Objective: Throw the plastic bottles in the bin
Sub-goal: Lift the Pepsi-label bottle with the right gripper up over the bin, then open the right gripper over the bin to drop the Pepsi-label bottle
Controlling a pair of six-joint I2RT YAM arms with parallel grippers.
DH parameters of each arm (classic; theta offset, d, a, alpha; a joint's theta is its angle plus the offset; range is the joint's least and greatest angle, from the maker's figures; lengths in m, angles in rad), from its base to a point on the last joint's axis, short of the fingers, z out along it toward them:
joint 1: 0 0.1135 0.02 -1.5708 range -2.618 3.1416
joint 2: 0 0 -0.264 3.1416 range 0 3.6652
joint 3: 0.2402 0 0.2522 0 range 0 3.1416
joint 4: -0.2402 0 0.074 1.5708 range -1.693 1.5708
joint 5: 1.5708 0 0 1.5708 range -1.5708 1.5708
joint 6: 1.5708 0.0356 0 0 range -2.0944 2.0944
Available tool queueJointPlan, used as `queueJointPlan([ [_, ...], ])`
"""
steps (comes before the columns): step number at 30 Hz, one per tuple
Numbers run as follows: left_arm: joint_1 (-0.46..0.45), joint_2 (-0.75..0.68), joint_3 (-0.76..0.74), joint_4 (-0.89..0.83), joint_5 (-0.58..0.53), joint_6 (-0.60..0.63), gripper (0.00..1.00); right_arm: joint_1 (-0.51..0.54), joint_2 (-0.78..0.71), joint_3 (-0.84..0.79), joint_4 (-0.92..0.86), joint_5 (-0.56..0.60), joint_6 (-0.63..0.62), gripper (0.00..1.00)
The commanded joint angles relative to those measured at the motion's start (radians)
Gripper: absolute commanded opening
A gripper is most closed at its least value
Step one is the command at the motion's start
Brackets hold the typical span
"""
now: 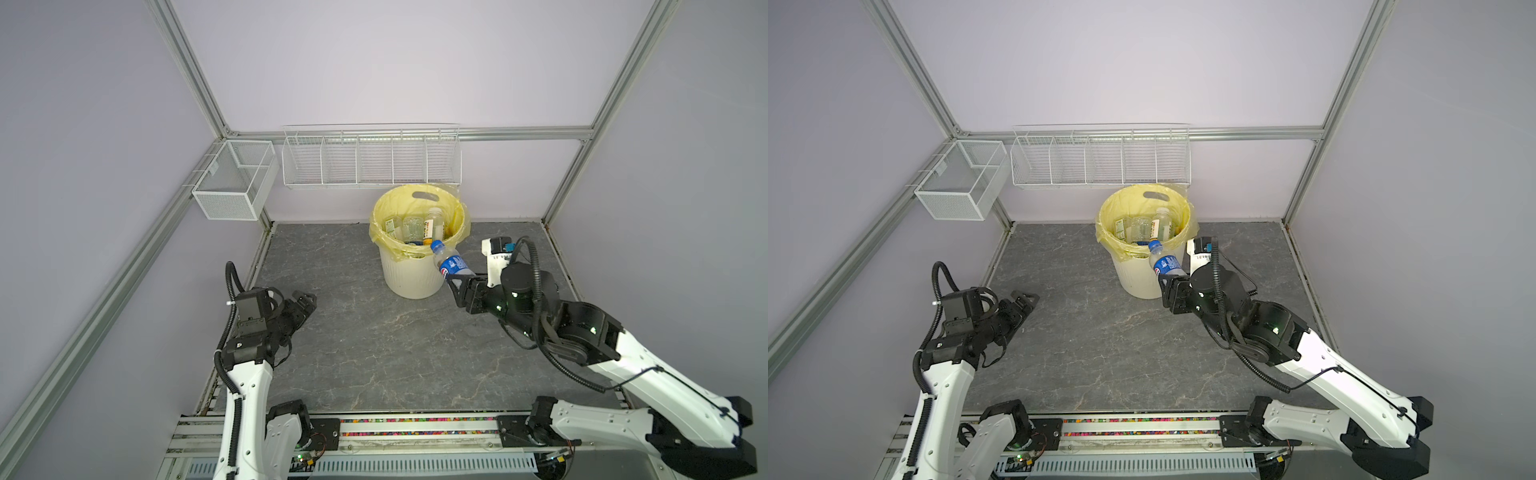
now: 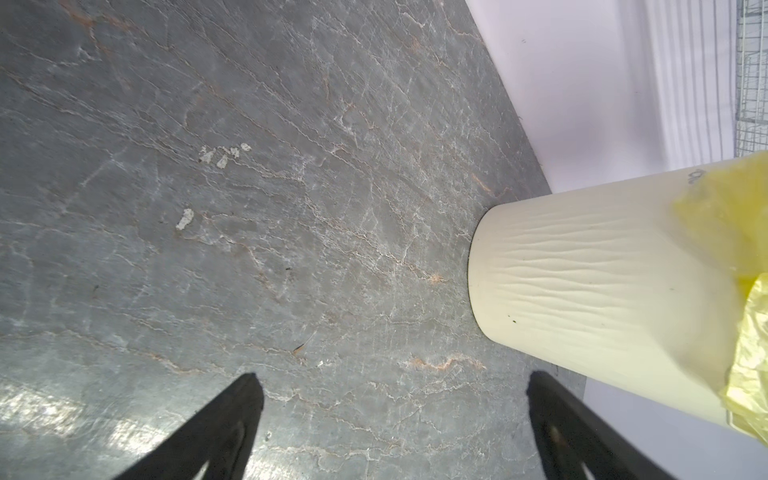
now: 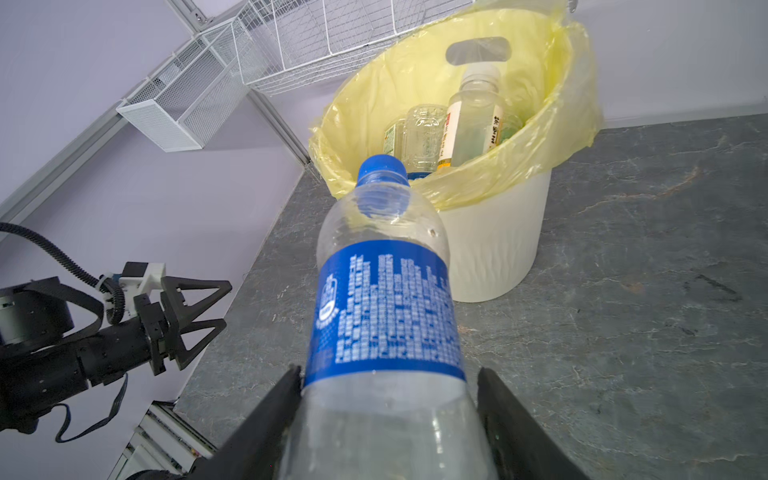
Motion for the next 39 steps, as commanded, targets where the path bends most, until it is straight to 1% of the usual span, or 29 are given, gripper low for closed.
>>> queueJointPlan([
  [1,-0.004,0.0,-0.018,0.013,0.016,0.0,0.99,-0.012,-0.033,-0.017,-0.012,0.027,-0.019,0.65],
  [10,-0.003,0.003,-0.04,0.023,0.034,0.002,0.99,-0.027,-0.016,-0.007,0.002,0.012,-0.032,0.65],
  [15,-0.003,-0.002,-0.043,0.022,0.032,0.002,0.99,-0.053,0.067,0.069,0.04,-0.013,-0.079,0.66],
  [18,-0.003,-0.001,-0.039,0.021,0.032,0.002,0.99,-0.092,0.182,0.17,0.076,-0.024,-0.149,0.66],
  [19,-0.004,-0.001,-0.037,0.022,0.032,0.001,0.99,-0.116,0.244,0.228,0.078,-0.03,-0.173,0.67],
  [21,-0.004,0.002,-0.037,0.024,0.035,-0.004,0.99,-0.183,0.377,0.354,0.067,-0.077,-0.197,0.68],
  [22,-0.004,0.002,-0.037,0.025,0.036,-0.009,0.99,-0.22,0.454,0.434,0.046,-0.103,-0.198,0.73],
  [23,-0.004,0.002,-0.034,0.025,0.036,-0.011,0.99,-0.249,0.52,0.509,0.017,-0.126,-0.197,0.83],
  [24,-0.004,0.0,-0.031,0.023,0.036,-0.012,0.99,-0.267,0.573,0.579,-0.012,-0.155,-0.195,0.91],
  [25,-0.004,-0.002,-0.024,0.017,0.036,-0.011,0.99,-0.28,0.609,0.645,-0.044,-0.177,-0.191,0.97],
  [26,-0.004,-0.005,-0.017,0.013,0.033,-0.006,0.99,-0.278,0.631,0.695,-0.06,-0.186,-0.2,0.88],
  [28,-0.003,-0.009,-0.003,0.001,0.019,0.003,0.99,-0.276,0.623,0.724,-0.063,-0.214,-0.218,0.88],
  [30,-0.004,-0.009,0.009,-0.007,0.017,0.012,0.99,-0.277,0.567,0.703,-0.073,-0.206,-0.222,0.88],
  [35,-0.004,0.015,0.015,-0.002,0.017,0.028,0.99,-0.288,0.324,0.487,-0.1,-0.179,-0.215,0.88],
  [39,-0.003,0.042,0.015,0.001,0.003,0.043,0.99,-0.32,0.188,0.319,-0.135,-0.183,-0.187,0.88],
])
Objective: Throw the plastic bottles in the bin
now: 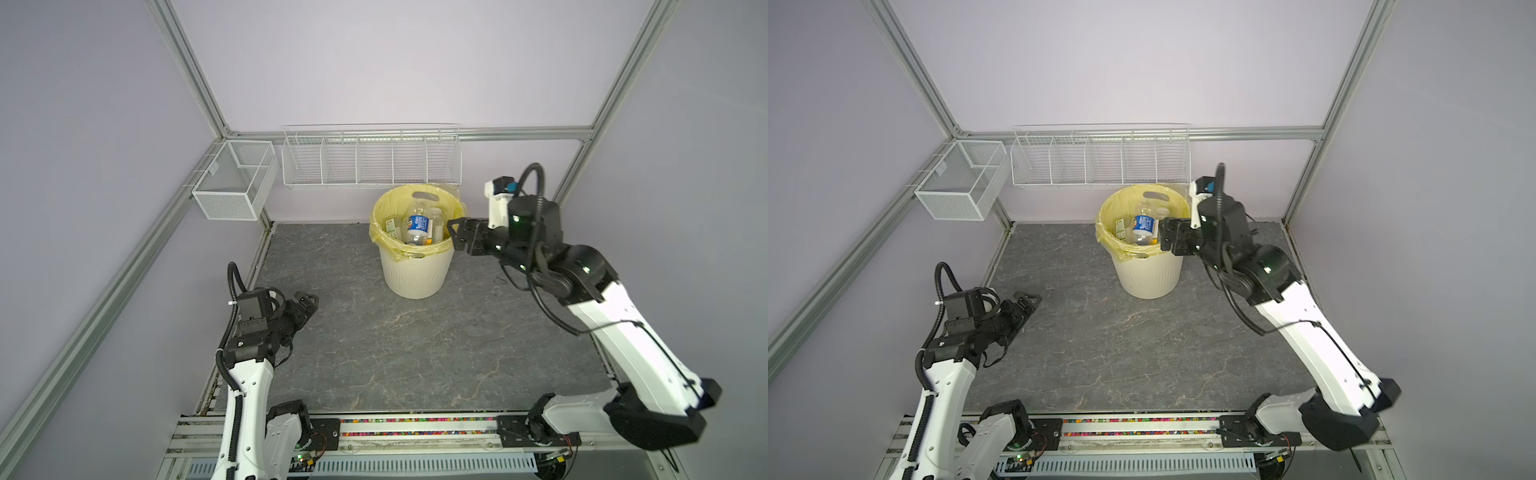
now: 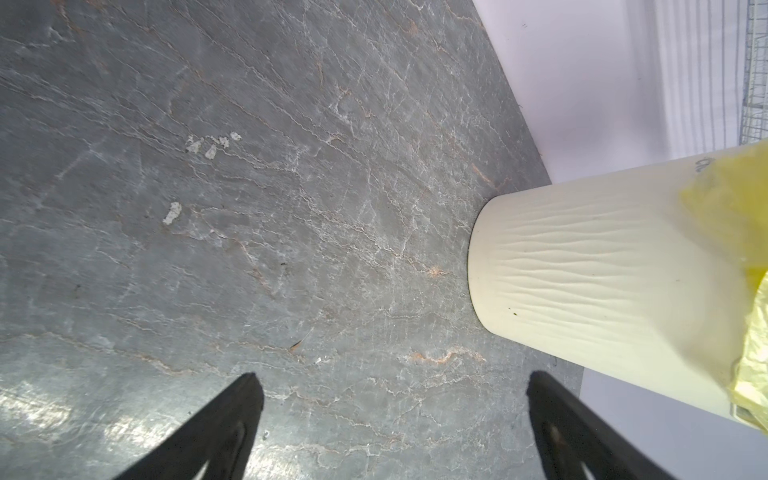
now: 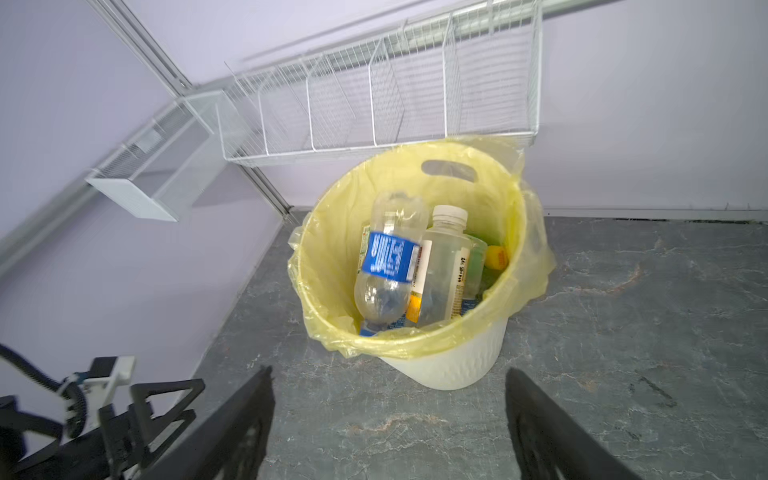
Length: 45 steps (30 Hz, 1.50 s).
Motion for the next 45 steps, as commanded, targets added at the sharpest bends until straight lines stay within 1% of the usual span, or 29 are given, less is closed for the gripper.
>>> queueJointPlan([
  [1,-0.004,0.022,0.026,-0.007,-0.021,0.031,0.99,-0.03,-0.073,-0.122,-0.059,-0.002,0.018,0.88],
  [5,-0.004,0.033,0.029,-0.004,-0.033,0.036,0.99,-0.067,-0.145,-0.245,-0.076,-0.015,0.039,0.88],
  [9,-0.004,0.025,0.032,0.004,-0.052,0.04,0.99,-0.108,-0.18,-0.322,-0.075,-0.047,0.046,0.88],
  [19,-0.004,0.017,0.034,0.028,-0.211,0.062,0.99,-0.268,-0.212,-0.472,-0.012,-0.112,0.029,0.88],
  [25,-0.004,0.035,0.022,0.09,-0.259,0.056,0.99,-0.384,-0.215,-0.544,0.041,-0.122,0.011,0.88],
  [27,-0.006,0.043,0.011,0.137,-0.271,0.062,0.99,-0.425,-0.218,-0.572,0.06,-0.104,0.021,0.89],
  [29,-0.021,0.055,-0.011,0.204,-0.282,0.083,0.99,-0.473,-0.225,-0.611,0.097,-0.118,0.029,0.89],
  [30,-0.032,0.061,-0.017,0.221,-0.3,0.087,0.99,-0.508,-0.23,-0.629,0.12,-0.131,0.026,0.89],
  [32,-0.064,0.083,-0.028,0.255,-0.346,0.108,0.99,-0.542,-0.24,-0.67,0.169,-0.132,0.018,0.89],
  [35,-0.112,0.122,-0.039,0.302,-0.415,0.136,0.99,-0.567,-0.249,-0.703,0.205,-0.098,-0.012,0.89],
  [38,-0.129,0.156,-0.052,0.348,-0.464,0.152,0.99,-0.574,-0.258,-0.732,0.237,-0.042,-0.05,0.89],
  [41,-0.138,0.18,-0.096,0.438,-0.503,0.174,0.99,-0.584,-0.271,-0.756,0.265,-0.044,-0.069,0.89],
  [45,-0.144,0.185,-0.132,0.502,-0.562,0.215,0.99,-0.588,-0.291,-0.812,0.343,-0.039,-0.075,0.89],
])
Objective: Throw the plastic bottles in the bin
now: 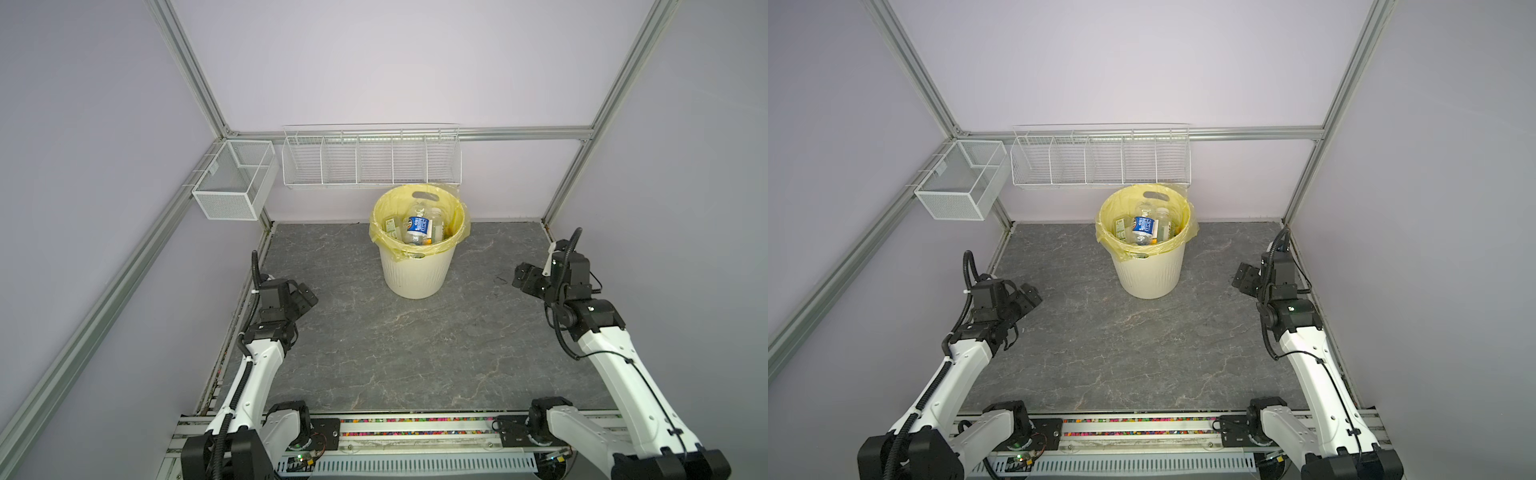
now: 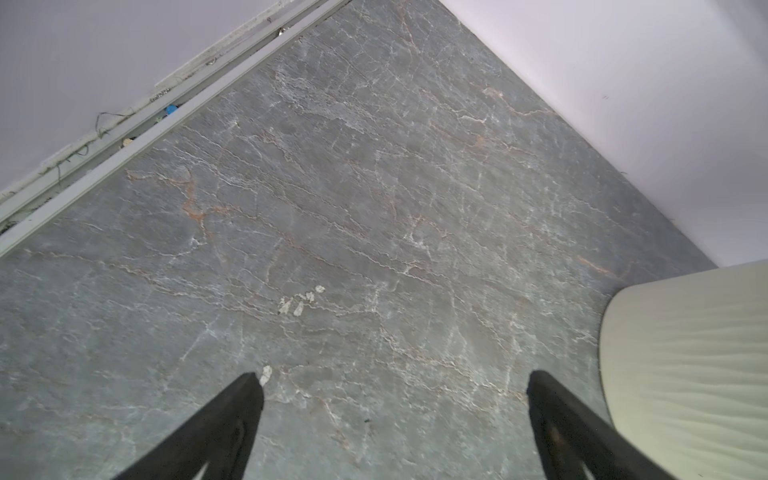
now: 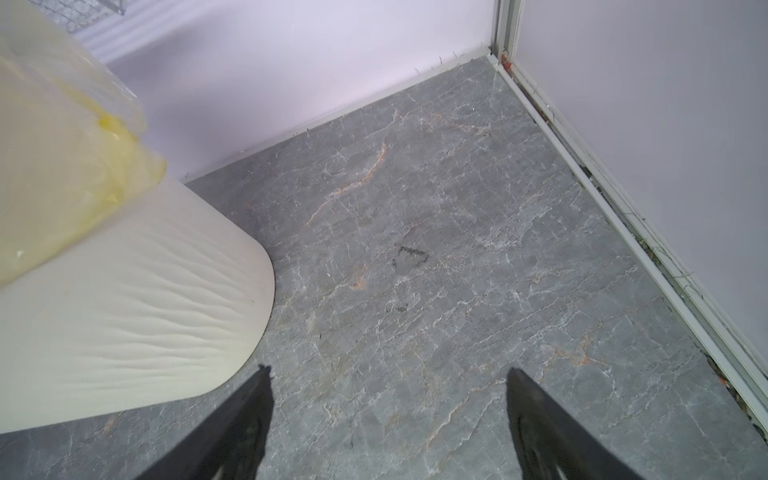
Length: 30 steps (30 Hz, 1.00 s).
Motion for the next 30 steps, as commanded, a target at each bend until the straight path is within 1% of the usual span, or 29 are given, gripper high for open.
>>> queueJointPlan([
  [1,-0.008,-0.007,-0.031,0.117,-0.096,0.065,0.99,-0.007,-0.016,-0.053,0.104,0.033,-0.038,0.89],
  [4,-0.008,-0.021,-0.064,0.199,-0.136,0.092,0.99,-0.009,0.009,-0.074,0.129,0.061,-0.05,0.89],
  [5,-0.008,-0.019,-0.081,0.246,-0.142,0.104,0.99,-0.011,0.02,-0.074,0.134,0.067,-0.052,0.89],
  [8,-0.012,0.029,-0.143,0.44,-0.123,0.199,0.99,-0.02,0.038,-0.14,0.195,0.081,-0.047,0.89],
  [10,-0.014,0.053,-0.133,0.46,-0.127,0.243,0.99,-0.022,0.041,-0.188,0.268,0.096,-0.045,0.89],
  [13,-0.014,0.086,-0.179,0.604,-0.119,0.28,0.99,-0.022,0.05,-0.253,0.363,0.163,-0.06,0.89],
  [16,-0.014,0.129,-0.232,0.755,-0.114,0.318,0.99,-0.023,0.053,-0.297,0.41,0.269,-0.054,0.89],
  [18,-0.014,0.184,-0.234,0.807,-0.099,0.338,0.99,-0.023,0.041,-0.352,0.496,0.307,-0.062,0.89],
  [20,-0.014,0.26,-0.234,0.877,-0.058,0.353,0.99,-0.024,0.038,-0.419,0.617,0.357,-0.084,0.89],
  [23,-0.014,0.293,-0.197,0.86,0.002,0.377,0.99,-0.025,0.071,-0.478,0.746,0.409,-0.13,0.89],
  [25,-0.015,0.302,-0.191,0.862,-0.015,0.384,0.99,-0.025,0.113,-0.502,0.812,0.421,-0.151,0.89],
  [29,-0.015,0.295,-0.218,0.924,-0.011,0.418,0.99,-0.028,0.209,-0.551,0.982,0.431,-0.184,0.89],
  [30,-0.015,0.292,-0.229,0.941,-0.003,0.427,0.99,-0.026,0.226,-0.552,0.991,0.427,-0.201,0.89],
])
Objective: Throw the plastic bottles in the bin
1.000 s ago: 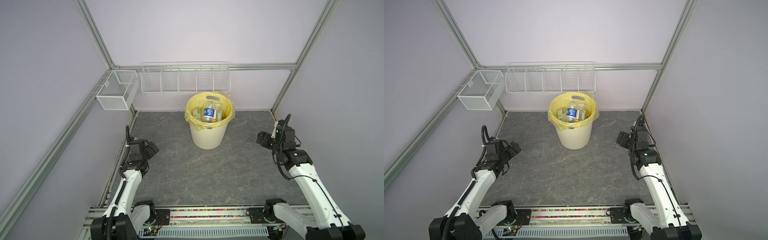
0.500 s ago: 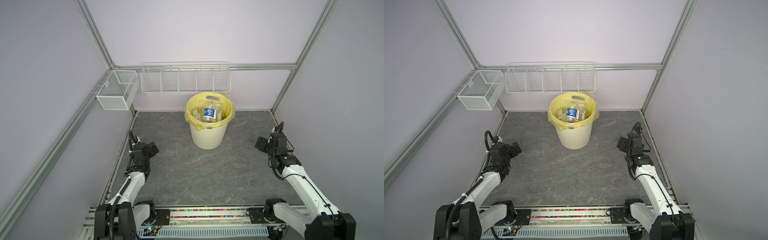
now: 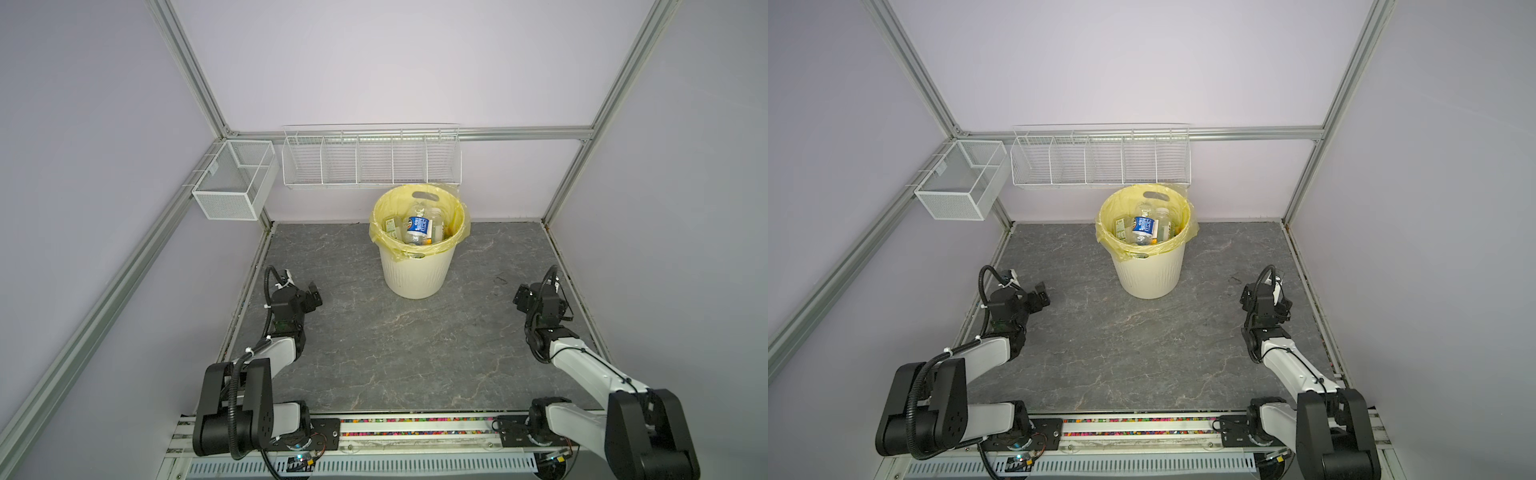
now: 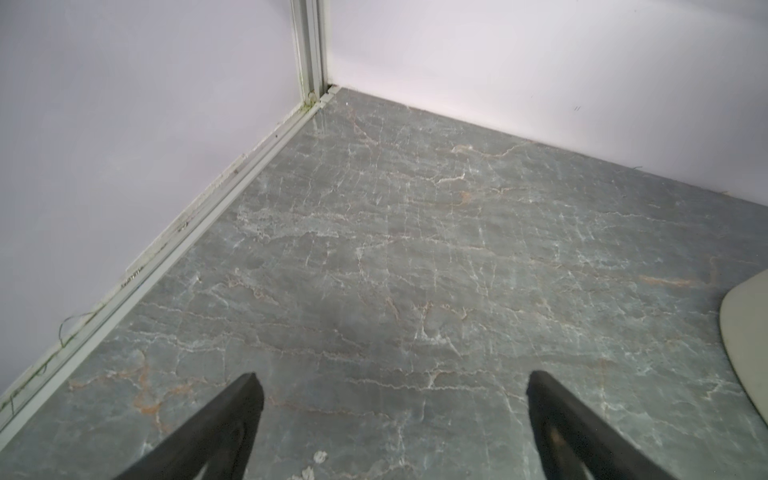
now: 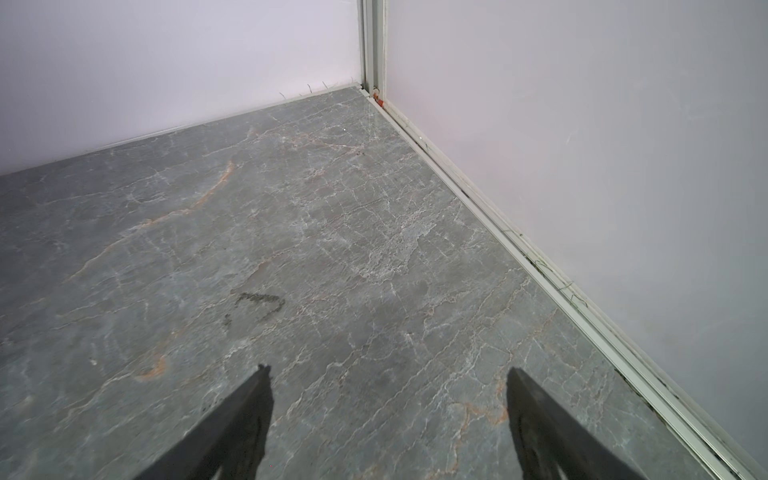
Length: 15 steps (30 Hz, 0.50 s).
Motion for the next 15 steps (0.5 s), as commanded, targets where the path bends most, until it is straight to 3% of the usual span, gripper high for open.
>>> queueJointPlan([
  [1,-0.005,-0.011,-0.013,0.112,0.026,0.057,0.99,-0.006,0.05,-0.03,0.199,0.047,-0.077,0.89],
  [4,-0.005,0.003,-0.033,0.169,0.039,0.089,0.99,-0.006,0.074,-0.068,0.299,0.048,-0.11,0.89],
  [9,-0.004,0.237,-0.117,0.587,0.116,0.126,0.99,-0.005,0.119,-0.113,0.424,0.026,-0.141,0.89],
  [12,-0.005,0.178,-0.091,0.44,0.071,0.108,0.99,-0.005,0.109,-0.136,0.462,-0.034,-0.167,0.89],
  [15,-0.005,0.19,-0.024,0.333,0.103,0.124,0.99,-0.006,0.107,-0.151,0.496,-0.068,-0.185,0.89],
])
